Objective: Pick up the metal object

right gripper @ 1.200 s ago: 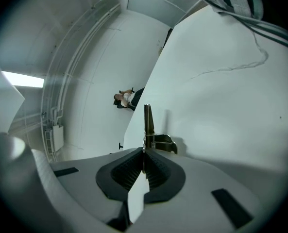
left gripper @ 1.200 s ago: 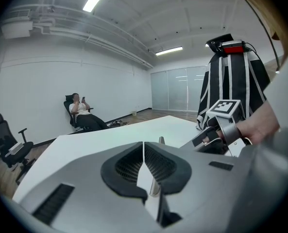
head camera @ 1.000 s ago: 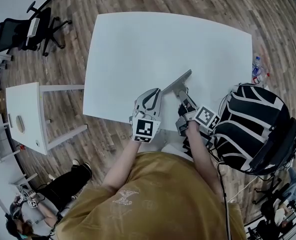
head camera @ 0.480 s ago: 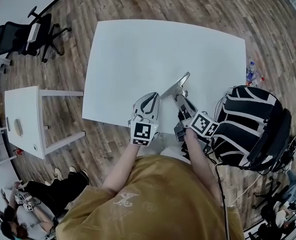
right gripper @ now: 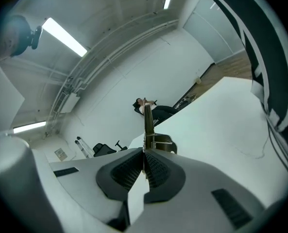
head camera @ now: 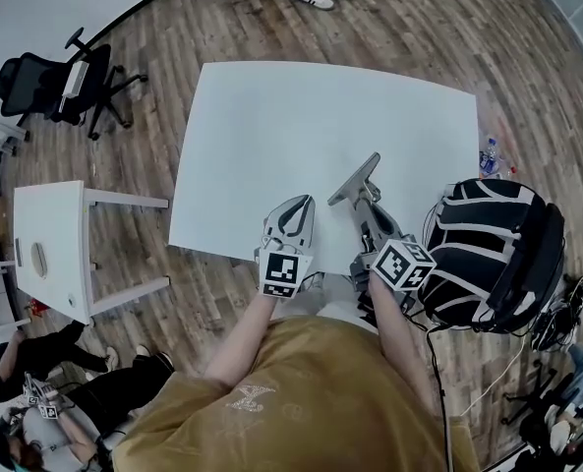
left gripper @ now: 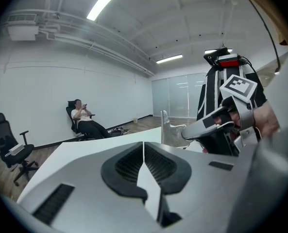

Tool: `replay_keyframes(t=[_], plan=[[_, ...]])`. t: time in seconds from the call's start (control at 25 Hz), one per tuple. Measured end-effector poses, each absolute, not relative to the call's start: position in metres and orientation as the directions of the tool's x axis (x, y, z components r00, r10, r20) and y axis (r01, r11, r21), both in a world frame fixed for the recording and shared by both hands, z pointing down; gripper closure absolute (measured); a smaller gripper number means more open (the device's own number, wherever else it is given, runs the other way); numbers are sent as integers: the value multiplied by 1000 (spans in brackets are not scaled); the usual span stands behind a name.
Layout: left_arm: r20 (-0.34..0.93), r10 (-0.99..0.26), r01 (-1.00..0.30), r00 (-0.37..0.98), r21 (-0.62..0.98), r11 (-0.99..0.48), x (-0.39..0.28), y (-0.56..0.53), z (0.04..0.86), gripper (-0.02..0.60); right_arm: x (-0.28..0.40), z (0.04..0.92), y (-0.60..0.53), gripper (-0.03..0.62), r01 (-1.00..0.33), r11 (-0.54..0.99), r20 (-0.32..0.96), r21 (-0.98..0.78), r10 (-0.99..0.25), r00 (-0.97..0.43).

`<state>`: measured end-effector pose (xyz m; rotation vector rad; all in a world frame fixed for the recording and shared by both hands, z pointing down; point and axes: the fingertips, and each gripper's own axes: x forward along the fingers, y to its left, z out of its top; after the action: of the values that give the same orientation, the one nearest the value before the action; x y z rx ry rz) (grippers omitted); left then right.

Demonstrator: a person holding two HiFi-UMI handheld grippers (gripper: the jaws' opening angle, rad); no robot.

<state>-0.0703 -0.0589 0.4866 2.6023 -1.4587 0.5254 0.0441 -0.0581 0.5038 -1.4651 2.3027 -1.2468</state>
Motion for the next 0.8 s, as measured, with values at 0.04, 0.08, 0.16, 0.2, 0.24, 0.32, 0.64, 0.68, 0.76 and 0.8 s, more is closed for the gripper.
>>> replay_keyframes(t=[0.04, 0.08, 0.16, 0.2, 0.24, 0.32, 0.64, 0.68, 0.76, 0.8], plan=[[345, -807, -844, 479, -71, -531, -70, -59, 484, 568, 44, 498, -58, 585, -703, 200, 290, -683, -809, -511], [339, -809, -845, 480, -72, -531, -70, -58, 482, 568, 44, 492, -58, 585, -717, 217, 283, -662, -814, -508], [330, -812, -844, 482, -75, -532, -69, -57, 478, 568, 45, 480, -57, 585, -742, 250, 267, -622, -823, -501], [326, -812, -843, 483, -78, -533, -69, -55, 476, 568, 45, 475, -56, 585, -754, 264, 260, -602, -828, -497], [323, -813, -842, 485, -79, -534, -68, -54, 475, 568, 45, 469, -55, 585, -767, 276, 253, -579, -833, -492], [313, -814, -840, 489, -81, -536, -67, -52, 469, 568, 46, 459, -54, 585, -793, 298, 241, -531, -844, -479], [236, -837, -850, 493, -72, -521, -71, -55, 430, 568, 48, 422, -51, 585, -860, 337, 193, -384, -881, -432], [229, -839, -851, 494, -72, -520, -71, -56, 426, 568, 49, 418, -50, 585, -866, 339, 187, -367, -885, -426], [214, -842, -851, 496, -71, -520, -70, -57, 419, 568, 50, 409, -49, 585, -878, 342, 175, -335, -893, -415], [207, -843, -852, 497, -69, -520, -70, -57, 415, 568, 51, 405, -48, 585, -882, 343, 167, -322, -897, -410]])
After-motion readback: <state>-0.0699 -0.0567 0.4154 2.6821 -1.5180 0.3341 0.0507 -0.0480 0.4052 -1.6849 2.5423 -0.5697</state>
